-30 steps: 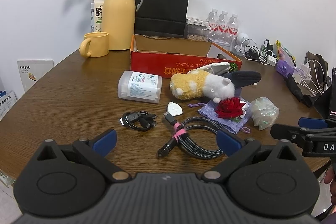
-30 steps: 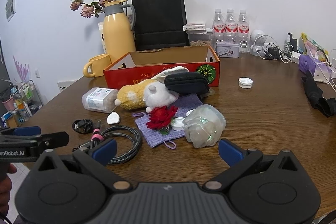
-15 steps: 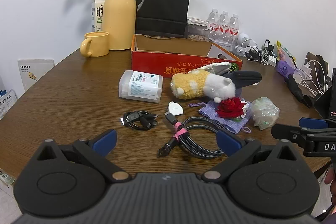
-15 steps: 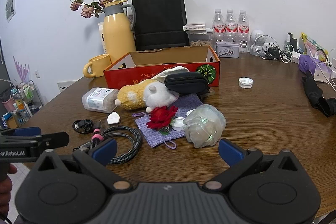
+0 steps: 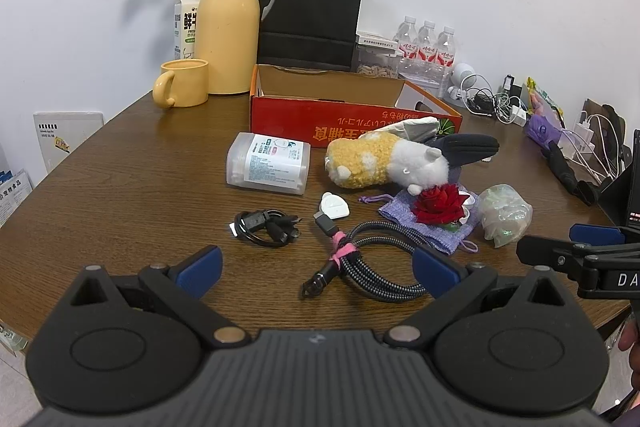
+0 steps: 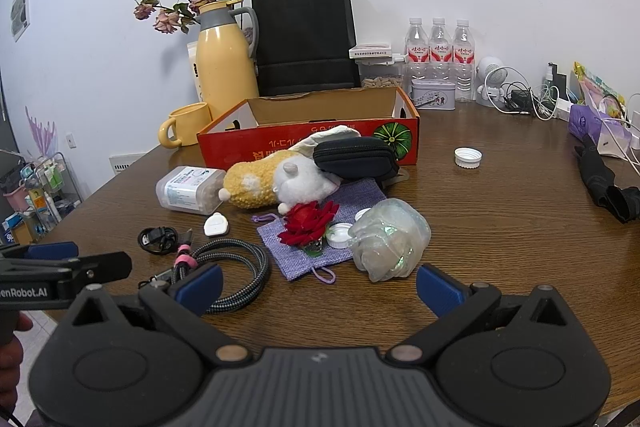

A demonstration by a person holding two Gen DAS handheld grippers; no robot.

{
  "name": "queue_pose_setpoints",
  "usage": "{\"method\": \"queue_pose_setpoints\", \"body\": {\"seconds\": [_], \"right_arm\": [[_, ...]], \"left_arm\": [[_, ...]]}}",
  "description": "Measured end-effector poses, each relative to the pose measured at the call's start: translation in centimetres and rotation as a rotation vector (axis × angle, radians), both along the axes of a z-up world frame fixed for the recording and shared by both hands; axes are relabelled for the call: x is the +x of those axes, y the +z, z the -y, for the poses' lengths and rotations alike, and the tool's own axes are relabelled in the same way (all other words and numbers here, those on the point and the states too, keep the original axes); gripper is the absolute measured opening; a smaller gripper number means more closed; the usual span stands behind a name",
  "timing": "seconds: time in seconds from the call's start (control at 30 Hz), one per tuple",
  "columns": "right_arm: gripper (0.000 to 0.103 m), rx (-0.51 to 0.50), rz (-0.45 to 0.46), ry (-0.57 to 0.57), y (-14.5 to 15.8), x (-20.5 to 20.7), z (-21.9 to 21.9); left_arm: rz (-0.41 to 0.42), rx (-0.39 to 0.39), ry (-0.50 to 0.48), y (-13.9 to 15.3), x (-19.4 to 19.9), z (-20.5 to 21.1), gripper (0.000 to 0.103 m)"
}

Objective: Organize objects

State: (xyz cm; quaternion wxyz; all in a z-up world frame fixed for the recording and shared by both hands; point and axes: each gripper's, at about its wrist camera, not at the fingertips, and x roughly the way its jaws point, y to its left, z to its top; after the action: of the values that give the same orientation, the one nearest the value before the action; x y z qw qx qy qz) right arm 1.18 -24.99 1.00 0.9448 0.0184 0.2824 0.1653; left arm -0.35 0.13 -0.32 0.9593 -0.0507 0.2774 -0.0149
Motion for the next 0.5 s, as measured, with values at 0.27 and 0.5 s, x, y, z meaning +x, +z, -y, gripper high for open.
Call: {"method": "queue_pose_setpoints", "body": {"seconds": [0.27,0.5], "right_arm": [[0.103,0.0,-0.001,0.001,-0.03,-0.03,-0.04],[0.103,0.001,0.008,0.0,-0.04,-0.23,-0.09]], "left_arm": [[-0.002,-0.005,0.0,-0.28,-0.12,-0.12,0.103],[-0.003,-0.006,0.002,-0.33,-0.18,-0.16,0.103]]}}
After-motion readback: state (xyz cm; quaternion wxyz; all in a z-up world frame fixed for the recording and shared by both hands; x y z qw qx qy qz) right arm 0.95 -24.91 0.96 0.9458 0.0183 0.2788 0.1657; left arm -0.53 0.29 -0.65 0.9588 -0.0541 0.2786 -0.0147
